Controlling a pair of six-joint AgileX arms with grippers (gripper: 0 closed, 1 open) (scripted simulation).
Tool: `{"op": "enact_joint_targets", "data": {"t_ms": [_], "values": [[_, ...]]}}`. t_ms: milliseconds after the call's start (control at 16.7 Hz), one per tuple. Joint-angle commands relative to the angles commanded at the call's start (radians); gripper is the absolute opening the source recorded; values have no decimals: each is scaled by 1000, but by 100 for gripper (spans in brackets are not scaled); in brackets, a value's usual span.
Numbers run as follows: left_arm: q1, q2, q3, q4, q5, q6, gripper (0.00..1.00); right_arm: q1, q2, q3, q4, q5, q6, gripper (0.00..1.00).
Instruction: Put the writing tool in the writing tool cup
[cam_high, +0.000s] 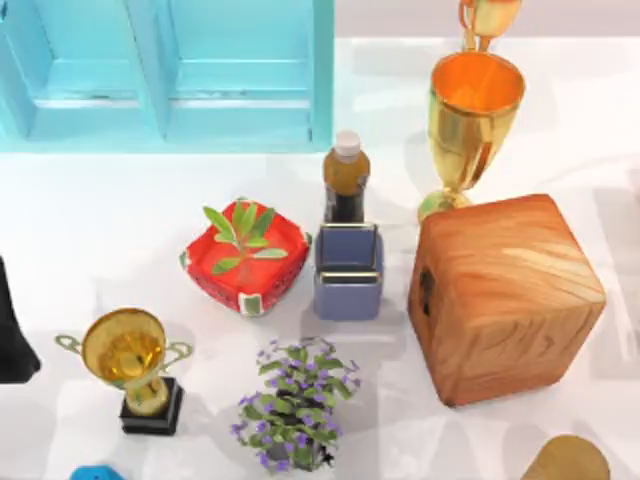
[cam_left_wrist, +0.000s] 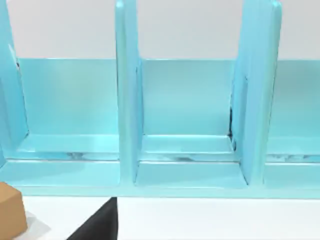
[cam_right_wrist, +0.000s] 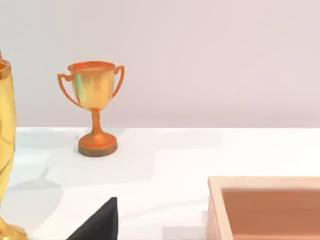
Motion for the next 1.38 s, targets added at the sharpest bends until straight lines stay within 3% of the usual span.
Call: {"op": "enact_joint_targets", "data": {"t_ms": [240, 480, 1380], "values": [[16, 32, 24, -14, 13, -11, 100, 0, 0, 0, 0, 0, 0, 100], [100, 224, 153, -88, 79, -72, 100, 0, 0, 0, 0, 0, 0, 100], [611, 1556, 902, -530, 468, -433, 100, 0, 0, 0, 0, 0, 0, 100]]}}
